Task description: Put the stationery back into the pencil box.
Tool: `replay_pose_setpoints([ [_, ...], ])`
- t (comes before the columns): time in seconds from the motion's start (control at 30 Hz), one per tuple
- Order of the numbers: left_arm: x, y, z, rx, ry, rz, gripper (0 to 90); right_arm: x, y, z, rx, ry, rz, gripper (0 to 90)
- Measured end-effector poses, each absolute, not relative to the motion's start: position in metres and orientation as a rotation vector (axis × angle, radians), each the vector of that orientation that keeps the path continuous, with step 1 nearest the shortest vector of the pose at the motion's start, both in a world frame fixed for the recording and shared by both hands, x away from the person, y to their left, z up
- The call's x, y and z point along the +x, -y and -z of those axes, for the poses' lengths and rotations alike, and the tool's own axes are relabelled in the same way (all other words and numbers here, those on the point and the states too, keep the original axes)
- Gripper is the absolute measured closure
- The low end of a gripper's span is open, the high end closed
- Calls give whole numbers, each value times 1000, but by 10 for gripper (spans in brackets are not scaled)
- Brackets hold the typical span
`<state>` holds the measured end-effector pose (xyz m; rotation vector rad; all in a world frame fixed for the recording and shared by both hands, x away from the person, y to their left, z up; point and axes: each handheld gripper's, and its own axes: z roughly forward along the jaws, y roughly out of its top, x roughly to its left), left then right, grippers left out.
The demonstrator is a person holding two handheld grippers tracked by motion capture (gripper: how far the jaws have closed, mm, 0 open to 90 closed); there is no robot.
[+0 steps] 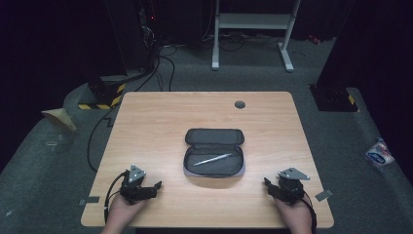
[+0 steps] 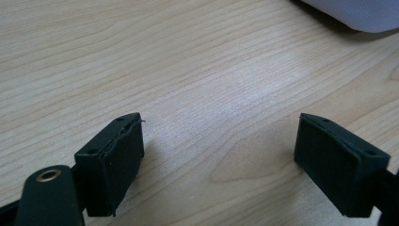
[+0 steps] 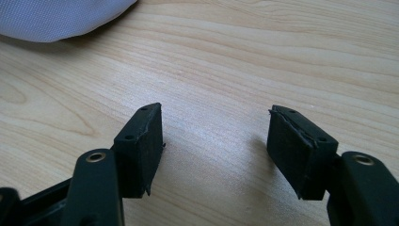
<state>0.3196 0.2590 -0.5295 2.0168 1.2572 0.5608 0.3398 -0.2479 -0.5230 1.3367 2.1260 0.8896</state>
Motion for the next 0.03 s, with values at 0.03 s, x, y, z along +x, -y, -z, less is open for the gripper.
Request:
replay_pose_setpoints([
  [0.03,320,-259,529,2017,-1256,-561,166,340,248,523,1343,-2123,-891,361],
])
